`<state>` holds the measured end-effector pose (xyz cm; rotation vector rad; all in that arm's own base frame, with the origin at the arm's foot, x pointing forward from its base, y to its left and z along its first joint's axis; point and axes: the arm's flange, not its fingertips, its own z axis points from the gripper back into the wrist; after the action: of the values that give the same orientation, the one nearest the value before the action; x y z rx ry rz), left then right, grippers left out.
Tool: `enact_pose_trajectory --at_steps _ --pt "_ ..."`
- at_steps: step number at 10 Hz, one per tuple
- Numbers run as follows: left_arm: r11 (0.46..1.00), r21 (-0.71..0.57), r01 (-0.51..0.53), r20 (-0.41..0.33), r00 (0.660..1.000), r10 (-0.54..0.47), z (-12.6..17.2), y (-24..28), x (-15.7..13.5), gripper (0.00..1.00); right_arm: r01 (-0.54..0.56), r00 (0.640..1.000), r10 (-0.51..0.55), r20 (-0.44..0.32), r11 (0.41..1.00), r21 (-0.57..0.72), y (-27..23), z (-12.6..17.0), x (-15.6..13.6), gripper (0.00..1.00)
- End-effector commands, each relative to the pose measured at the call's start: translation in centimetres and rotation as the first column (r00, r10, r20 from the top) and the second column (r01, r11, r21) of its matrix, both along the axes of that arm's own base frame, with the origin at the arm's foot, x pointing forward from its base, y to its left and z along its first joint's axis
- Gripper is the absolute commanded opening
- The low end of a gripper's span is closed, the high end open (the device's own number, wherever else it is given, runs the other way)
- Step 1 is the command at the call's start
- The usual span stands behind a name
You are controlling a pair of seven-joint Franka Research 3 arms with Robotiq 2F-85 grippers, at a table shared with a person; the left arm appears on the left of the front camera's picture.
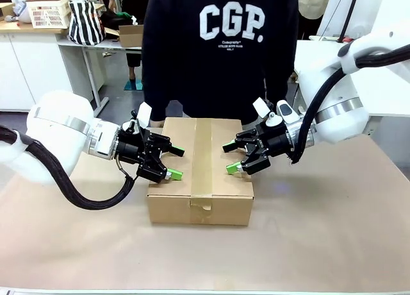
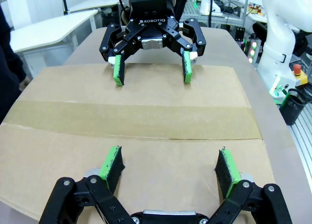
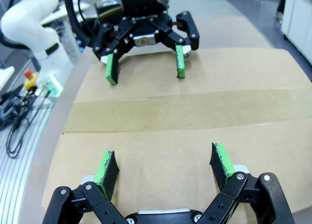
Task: Pack the gift set into the box.
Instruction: Press and hold the closed box until the human finishes sealing it.
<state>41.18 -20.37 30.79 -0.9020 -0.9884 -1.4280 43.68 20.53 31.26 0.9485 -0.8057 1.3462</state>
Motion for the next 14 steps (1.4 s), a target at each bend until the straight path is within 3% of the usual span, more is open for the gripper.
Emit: enact_pose_trajectory --at_steps 1,11,12,13,14 --pt "1.0 -0.001 -0.001 0.012 1.0 0.001 -0.2 0.0 -0.1 1.0 0.003 1.0 -0.003 -0.002 1.0 -0.004 -0.1 -0.2 0.0 1.0" --pt "1.0 0.0 0.0 0.0 1.0 0.0 0.0 0.0 0.0 1.0 0.0 1.0 0.0 0.0 1.0 0.0 0.0 0.0 0.0 1.0" --pt "1.0 -0.011 -0.015 -0.252 0.968 0.012 1.9 1.2 0.3 1.0 0.104 0.979 -0.101 -0.175 0.995 0.007 -0.5 1.6 -0.8 1.0" --pt "0.991 -0.042 -0.127 -0.445 0.89 0.095 4.2 3.0 0.3 1.0 0.195 0.924 -0.166 -0.344 0.979 0.052 -1.5 3.5 -2.0 1.0" --pt "0.98 -0.008 -0.198 -0.503 0.848 0.167 6.7 5.1 -0.6 1.0 0.284 0.855 -0.235 -0.462 0.958 0.039 -3.0 5.1 -3.3 1.0"
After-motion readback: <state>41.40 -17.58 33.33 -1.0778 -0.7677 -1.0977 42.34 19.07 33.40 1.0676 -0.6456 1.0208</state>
